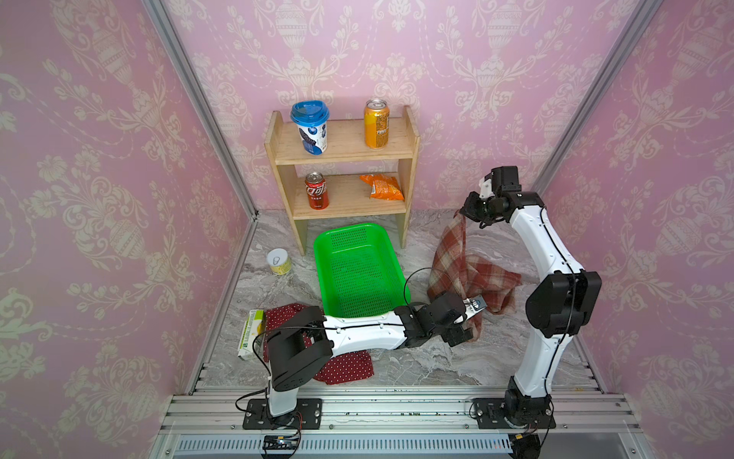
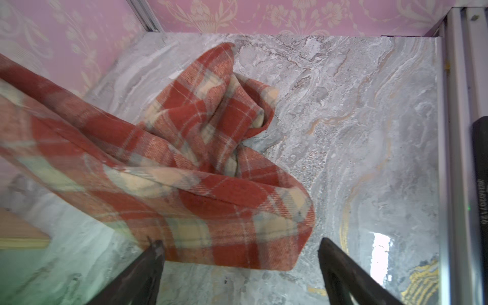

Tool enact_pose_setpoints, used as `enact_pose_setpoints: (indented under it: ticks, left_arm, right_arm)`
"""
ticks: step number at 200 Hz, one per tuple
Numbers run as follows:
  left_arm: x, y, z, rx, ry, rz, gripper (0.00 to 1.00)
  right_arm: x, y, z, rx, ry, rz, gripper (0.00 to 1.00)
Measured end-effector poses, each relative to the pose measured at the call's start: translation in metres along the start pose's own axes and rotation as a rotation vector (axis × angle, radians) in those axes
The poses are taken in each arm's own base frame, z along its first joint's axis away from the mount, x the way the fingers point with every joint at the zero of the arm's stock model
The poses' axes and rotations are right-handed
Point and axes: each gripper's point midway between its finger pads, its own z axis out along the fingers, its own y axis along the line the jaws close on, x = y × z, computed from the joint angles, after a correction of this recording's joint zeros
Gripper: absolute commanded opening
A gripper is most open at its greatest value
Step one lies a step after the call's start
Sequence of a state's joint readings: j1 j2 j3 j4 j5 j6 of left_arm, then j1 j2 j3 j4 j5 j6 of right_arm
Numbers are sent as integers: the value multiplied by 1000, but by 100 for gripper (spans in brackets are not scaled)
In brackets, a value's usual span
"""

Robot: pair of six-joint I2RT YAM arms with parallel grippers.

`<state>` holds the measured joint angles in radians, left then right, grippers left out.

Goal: Roll up the skirts
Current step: Flatten out the skirt at the center of the board.

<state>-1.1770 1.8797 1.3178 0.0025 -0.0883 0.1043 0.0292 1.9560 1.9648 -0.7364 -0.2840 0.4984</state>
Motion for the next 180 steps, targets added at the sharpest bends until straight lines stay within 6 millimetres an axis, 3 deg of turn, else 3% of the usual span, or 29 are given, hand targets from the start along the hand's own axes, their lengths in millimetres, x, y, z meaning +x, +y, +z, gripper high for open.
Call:
enact_pose_setpoints:
  ticks: [47,111,161,180]
  left_arm:
    - [-7,-13,29,58,69,-184,90]
    - [48,-8,61,-51,223,-344,90]
    - [63,-14,78,-71,241,-421,89]
    - [64,-16,85,-73,241,-440,81]
  right_arm:
    - [8,-3,9,-8,21,2,0]
    - [-2,-19,7,-4,-1,27,0]
    - [-7,-36,6,6,-7,55,0]
    - [-6,-37,8,5,-7,55,0]
